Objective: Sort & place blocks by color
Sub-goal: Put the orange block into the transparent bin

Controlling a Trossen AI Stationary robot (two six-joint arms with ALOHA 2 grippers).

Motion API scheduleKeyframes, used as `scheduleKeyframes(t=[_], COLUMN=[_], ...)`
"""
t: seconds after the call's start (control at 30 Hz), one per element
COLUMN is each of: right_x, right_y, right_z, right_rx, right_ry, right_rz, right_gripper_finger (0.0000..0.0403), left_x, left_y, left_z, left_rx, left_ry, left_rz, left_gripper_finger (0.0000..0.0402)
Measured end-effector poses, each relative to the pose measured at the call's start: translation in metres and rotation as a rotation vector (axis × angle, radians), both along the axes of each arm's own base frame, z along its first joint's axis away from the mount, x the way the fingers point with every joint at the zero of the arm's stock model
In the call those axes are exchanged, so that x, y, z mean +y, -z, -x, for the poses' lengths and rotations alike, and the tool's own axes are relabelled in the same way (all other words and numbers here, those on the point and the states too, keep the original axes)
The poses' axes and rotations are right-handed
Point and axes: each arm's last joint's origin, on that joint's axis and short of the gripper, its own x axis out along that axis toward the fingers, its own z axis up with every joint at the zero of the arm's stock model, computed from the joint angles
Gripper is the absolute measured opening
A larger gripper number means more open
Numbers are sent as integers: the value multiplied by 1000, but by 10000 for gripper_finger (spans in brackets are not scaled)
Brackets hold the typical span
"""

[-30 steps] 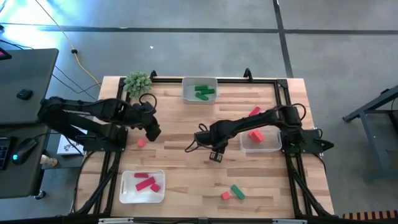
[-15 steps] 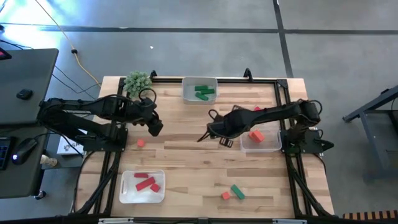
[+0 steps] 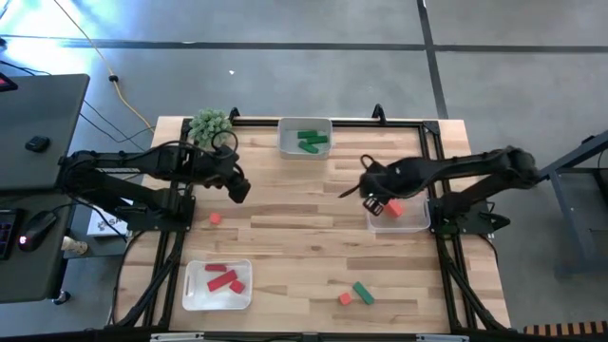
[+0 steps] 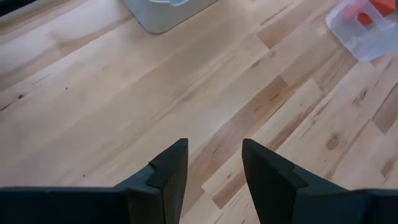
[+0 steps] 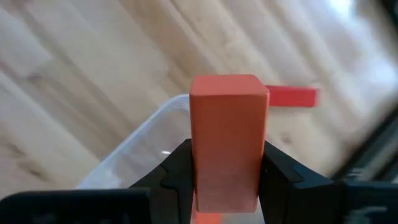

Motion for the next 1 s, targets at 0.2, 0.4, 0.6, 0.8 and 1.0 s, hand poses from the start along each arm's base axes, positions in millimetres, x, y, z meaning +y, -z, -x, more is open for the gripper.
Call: scheduleKeyframes(t=[0.2, 0.4, 0.6, 0.8, 1.0], right_x=[-8, -10, -13, -15, -19], right_y=[16, 38, 57, 66, 67], right_z=[24, 32, 33, 35, 38], right_rx=[-121, -129, -157, -153, -142], right_ry=[106, 140, 141, 154, 176], right_rz=[-192, -346, -410, -446, -446], right_gripper_finger=[105, 105, 105, 105, 105], left_x=[4, 6, 8, 10, 10], left_y=[-2, -2, -2, -2, -2], left_z=[-2, -2, -1, -1, 0], left_rx=[-37, -39, -42, -44, -46], left_ry=[-18, -40, -59, -77, -82], left_rz=[-7, -3, 1, 4, 7], left_gripper_finger=[142, 142, 142, 142, 142])
